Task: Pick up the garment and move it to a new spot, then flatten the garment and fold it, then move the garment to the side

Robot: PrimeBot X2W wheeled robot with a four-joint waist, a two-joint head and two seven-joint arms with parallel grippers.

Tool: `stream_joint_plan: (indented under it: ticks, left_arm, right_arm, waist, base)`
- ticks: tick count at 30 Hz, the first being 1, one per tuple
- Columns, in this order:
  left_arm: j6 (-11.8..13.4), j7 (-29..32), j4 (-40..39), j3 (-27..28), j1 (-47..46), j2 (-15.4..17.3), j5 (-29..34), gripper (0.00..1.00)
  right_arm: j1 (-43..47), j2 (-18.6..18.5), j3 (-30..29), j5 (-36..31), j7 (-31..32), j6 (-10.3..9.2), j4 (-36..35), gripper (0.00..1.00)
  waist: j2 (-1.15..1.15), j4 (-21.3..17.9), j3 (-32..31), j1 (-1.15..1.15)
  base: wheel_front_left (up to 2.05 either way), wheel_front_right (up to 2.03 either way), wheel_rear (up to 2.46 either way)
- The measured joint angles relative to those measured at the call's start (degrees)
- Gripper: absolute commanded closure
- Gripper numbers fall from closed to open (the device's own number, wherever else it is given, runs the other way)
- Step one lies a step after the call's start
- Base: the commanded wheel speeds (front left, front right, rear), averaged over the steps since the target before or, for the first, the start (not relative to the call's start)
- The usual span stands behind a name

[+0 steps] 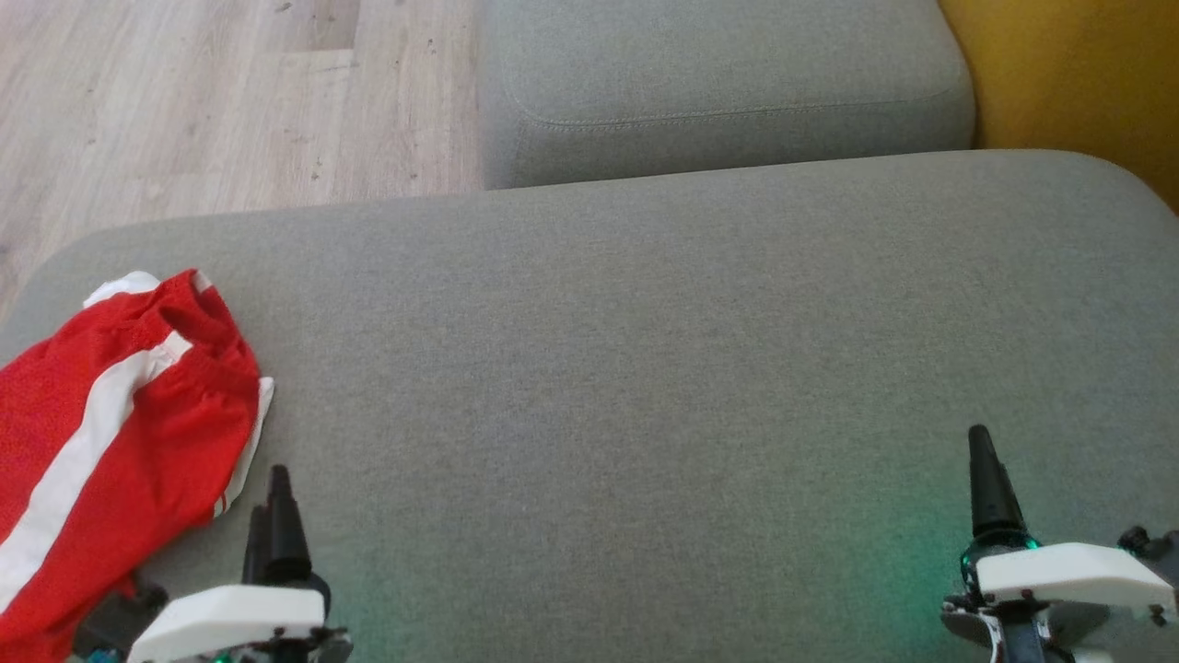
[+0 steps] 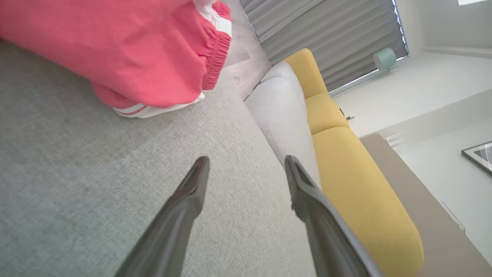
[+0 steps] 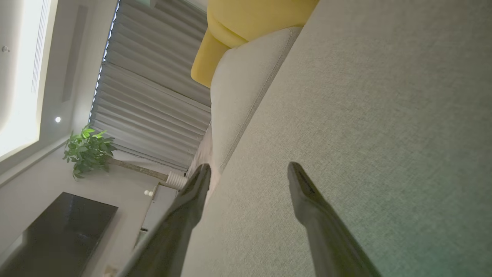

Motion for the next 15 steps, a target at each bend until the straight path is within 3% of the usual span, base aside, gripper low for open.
stream_joint_plan:
  ticks: [15]
  left_arm:
    - [1.97,-2.45,-3.13,-2.54,0.09,0.02,11.76,0.00]
  right_arm:
    - [0.04,0.00,1.45,-11.77,-2.44,0.00,-1.93,0.00]
  waist:
    - [0.00,0.03,-0.58,0.00]
  base:
    - [0.00,0.00,0.00]
